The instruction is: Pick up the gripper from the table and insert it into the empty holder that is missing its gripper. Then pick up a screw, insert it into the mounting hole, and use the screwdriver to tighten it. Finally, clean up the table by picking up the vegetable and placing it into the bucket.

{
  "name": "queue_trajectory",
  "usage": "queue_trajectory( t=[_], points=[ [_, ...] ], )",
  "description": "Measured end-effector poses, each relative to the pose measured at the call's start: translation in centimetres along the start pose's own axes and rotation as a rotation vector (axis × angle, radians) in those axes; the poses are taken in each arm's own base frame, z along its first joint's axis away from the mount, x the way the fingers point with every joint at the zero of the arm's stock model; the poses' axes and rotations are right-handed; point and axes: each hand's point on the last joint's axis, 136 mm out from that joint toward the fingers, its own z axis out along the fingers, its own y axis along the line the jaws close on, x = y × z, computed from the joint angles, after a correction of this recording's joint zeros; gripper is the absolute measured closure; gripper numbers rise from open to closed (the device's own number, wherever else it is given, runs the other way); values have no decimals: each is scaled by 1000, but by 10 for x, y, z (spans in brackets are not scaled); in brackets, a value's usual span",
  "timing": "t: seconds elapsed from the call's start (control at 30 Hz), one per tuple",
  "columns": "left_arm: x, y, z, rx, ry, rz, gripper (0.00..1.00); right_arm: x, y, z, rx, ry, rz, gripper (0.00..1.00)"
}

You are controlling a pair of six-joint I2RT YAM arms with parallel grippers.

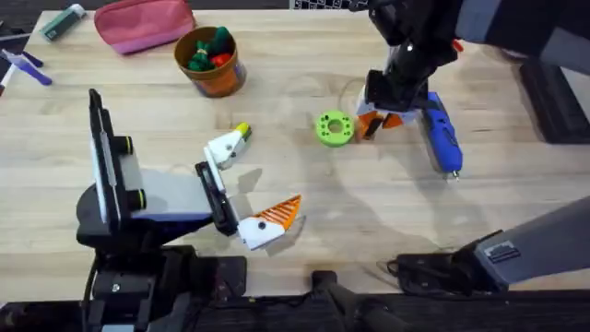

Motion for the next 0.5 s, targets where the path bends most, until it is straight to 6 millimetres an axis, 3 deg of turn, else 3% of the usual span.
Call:
queue_trajectory(
  t=[0.13, 0.5],
  points=[
    [0, 0, 0, 0, 0, 0, 16, 0, 0, 0, 2, -2, -2, 976],
    [0, 0, 0, 0, 0, 0, 15, 0, 5, 0, -4, -10, -13, 988]
  ],
)
